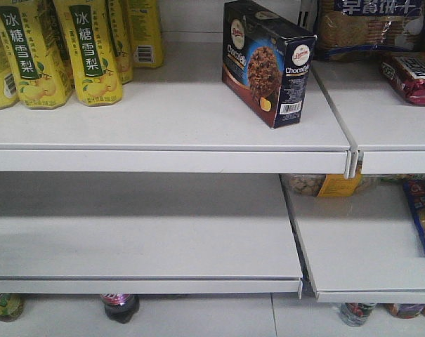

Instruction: Left arm holds basket, right arm returns cookies

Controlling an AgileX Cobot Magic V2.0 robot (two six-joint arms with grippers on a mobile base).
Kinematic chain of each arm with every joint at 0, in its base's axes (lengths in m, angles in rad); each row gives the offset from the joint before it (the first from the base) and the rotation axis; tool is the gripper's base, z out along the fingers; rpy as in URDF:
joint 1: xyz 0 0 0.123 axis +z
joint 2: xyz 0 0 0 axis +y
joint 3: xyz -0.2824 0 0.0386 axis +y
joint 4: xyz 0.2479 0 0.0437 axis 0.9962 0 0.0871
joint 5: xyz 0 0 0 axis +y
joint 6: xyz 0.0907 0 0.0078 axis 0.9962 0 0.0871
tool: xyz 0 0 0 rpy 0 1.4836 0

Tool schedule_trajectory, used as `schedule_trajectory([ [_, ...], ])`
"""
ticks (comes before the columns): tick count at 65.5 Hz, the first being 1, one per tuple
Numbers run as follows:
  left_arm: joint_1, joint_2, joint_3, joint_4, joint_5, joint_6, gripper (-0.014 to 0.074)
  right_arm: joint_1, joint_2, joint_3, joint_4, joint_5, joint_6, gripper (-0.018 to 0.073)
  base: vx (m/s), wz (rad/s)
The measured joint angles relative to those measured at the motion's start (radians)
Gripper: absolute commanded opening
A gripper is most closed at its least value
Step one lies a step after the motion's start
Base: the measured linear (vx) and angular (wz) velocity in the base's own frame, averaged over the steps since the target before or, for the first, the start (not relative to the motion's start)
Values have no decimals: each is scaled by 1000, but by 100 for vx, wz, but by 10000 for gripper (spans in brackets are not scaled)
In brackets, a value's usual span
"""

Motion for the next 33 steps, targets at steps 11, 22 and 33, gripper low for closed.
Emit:
schedule_trajectory([
  [11, 0, 0, 0, 0, 0, 0, -3, 0, 0, 0, 0, 0, 0, -11, 0, 0],
  [22, 0, 0, 0, 0, 0, 0, -3, 0, 0, 0, 0, 0, 0, -11, 0, 0],
  [33, 0, 0, 0, 0, 0, 0, -3, 0, 0, 0, 0, 0, 0, -11, 0, 0],
])
